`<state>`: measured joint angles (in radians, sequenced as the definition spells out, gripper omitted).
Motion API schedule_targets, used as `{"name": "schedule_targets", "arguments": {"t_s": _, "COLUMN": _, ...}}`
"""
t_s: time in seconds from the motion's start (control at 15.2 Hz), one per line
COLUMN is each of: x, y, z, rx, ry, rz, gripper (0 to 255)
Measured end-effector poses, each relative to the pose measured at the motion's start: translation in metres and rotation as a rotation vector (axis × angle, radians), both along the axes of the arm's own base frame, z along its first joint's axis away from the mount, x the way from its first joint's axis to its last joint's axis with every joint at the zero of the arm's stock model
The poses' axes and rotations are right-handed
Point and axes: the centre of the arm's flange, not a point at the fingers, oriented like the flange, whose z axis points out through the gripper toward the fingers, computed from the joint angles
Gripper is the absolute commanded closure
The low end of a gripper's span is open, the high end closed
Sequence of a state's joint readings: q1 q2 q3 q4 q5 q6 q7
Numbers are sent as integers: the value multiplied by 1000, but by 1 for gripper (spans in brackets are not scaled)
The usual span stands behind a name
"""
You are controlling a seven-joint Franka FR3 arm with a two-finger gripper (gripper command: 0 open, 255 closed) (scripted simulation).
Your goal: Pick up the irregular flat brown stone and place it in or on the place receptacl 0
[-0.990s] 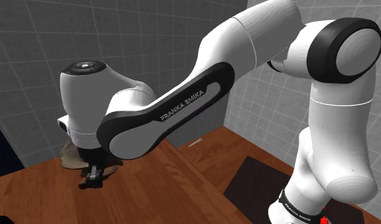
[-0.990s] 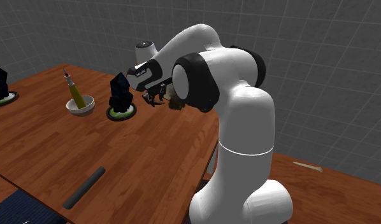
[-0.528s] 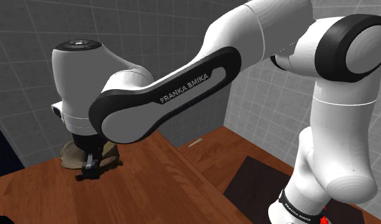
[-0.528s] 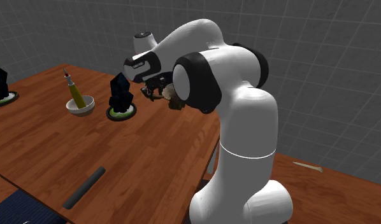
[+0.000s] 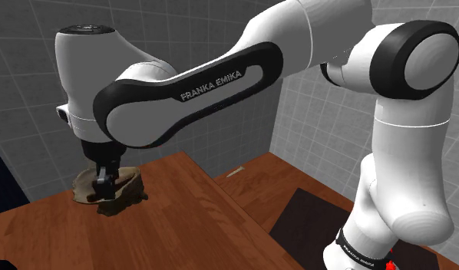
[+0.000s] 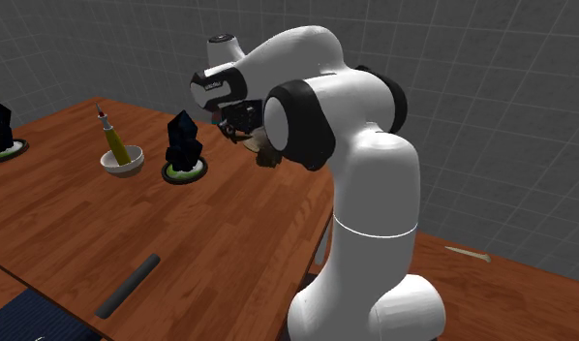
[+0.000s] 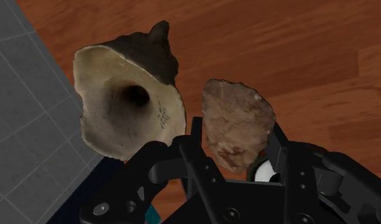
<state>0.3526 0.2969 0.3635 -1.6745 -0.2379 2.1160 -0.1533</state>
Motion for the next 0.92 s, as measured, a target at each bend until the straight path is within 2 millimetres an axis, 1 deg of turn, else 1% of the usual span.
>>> {"name": "schedule_targets", "arguments": {"t_s": 0.07, "x": 12, "y": -7, "z": 0, "rx": 0, "ry": 0, "rz": 0, "gripper": 255}}
{"name": "schedule_targets", "arguments": {"t_s": 0.2, "x": 38, "y": -9, "z": 0, "rx": 0, "ry": 0, "rz": -1, "gripper": 255}}
{"name": "schedule_targets", "arguments": {"t_s": 0.26, "x": 49, "y": -15, "z": 0, "rx": 0, "ry": 0, "rz": -1, "gripper": 255}}
{"name": "schedule_targets", "arguments": {"t_s": 0.33, "x": 65, "y": -15, "z": -1, "rx": 0, "ry": 0, "rz": 0, "gripper": 255}}
{"name": "schedule_targets", "arguments": {"t_s": 0.53, "x": 101, "y": -25, "z": 0, "rx": -1, "ry": 0, "rz": 0, "gripper": 255}}
{"name": "schedule_targets", "arguments": {"t_s": 0.66, "x": 129, "y": -30, "z": 3, "rx": 0, "ry": 0, "rz": 0, "gripper": 255}}
{"name": "schedule_targets", "arguments": {"t_s": 0.73, "x": 143, "y": -33, "z": 1, "rx": 0, "ry": -1, "rz": 0, "gripper": 255}}
{"name": "schedule_targets", "arguments": {"t_s": 0.79, "x": 150, "y": -35, "z": -2, "rx": 0, "ry": 0, "rz": -1, "gripper": 255}}
{"name": "schedule_targets", "arguments": {"t_s": 0.92, "x": 156, "y": -38, "z": -11, "rx": -1, "ry": 1, "rz": -1, "gripper": 255}}
